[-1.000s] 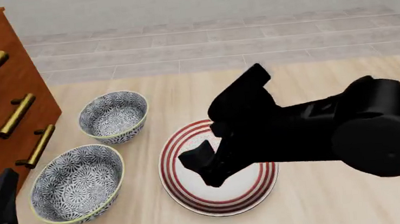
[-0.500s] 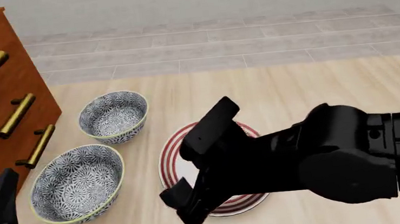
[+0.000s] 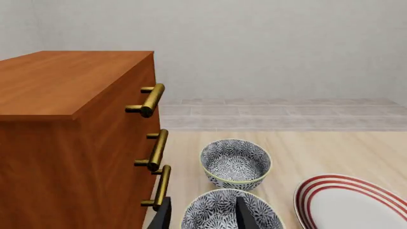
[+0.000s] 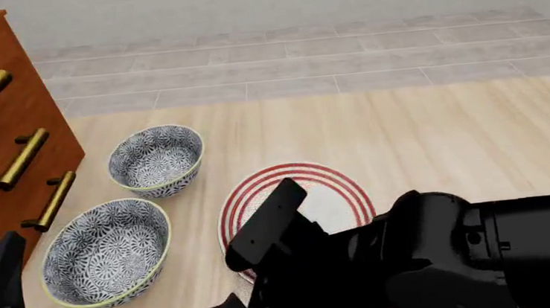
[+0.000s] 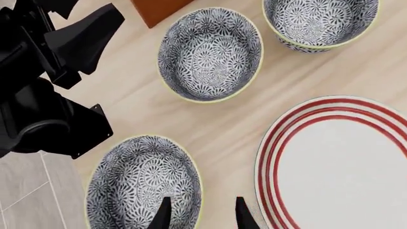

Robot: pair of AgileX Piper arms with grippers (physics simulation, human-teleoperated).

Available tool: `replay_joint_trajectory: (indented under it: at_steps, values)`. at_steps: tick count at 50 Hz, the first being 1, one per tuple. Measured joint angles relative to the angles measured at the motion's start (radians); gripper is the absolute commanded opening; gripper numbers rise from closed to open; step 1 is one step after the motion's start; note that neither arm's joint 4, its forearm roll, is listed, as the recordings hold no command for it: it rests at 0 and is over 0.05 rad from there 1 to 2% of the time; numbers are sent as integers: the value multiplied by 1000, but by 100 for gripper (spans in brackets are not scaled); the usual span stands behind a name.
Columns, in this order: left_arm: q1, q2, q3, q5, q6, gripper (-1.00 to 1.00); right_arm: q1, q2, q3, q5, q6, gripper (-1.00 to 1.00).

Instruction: Put the bowl at the front on the plate.

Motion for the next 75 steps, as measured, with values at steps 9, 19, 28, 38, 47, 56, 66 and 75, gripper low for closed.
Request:
replay_joint_trajectory:
  at_steps: [9,19,28,38,47,56,66,75]
  values:
    - [0,0,0,0,0,100,24,28,30,-40,28,100]
    - [0,0,0,0,0,100,44,60,44,-68,50,100]
    - [0,0,0,0,0,100,52,83,53,-87,66,100]
    - [0,0,0,0,0,100,64,106,72,-116,86,100]
    - [0,0,0,0,0,100,76,122,93,-146,104,100]
    - [0,0,0,0,0,100,84,136,114,-176,121,100]
    - [0,0,0,0,0,100,90,155,131,-204,135,100]
    - [0,0,0,0,0,100,95,171,143,-228,144,100]
